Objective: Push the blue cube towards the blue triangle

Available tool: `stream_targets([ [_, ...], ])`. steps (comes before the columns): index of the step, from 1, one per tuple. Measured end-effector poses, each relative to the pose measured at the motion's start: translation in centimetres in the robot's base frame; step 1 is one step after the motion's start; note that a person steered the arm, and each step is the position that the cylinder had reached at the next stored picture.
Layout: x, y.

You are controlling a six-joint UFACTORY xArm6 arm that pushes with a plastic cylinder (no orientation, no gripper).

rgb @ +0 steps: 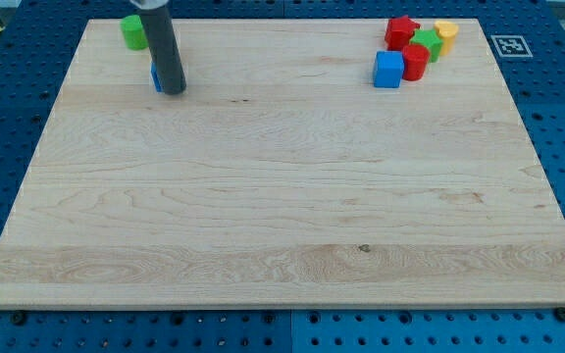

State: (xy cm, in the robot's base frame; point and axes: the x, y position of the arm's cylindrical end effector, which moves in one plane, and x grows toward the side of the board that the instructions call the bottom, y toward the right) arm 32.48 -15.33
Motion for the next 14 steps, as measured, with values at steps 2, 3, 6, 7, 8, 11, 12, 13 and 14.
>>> stream_targets([
  [2,-2.7,-0.5],
  [3,-2.2,-0.2],
  [6,2.9,22.4],
  [7,5.1,31.9],
  [8,6.3,41.4],
  [11,-0.8,47.6],
  [12,-1.2,44.8],
  [13,-1.4,40.2],
  [14,-1.6,37.9],
])
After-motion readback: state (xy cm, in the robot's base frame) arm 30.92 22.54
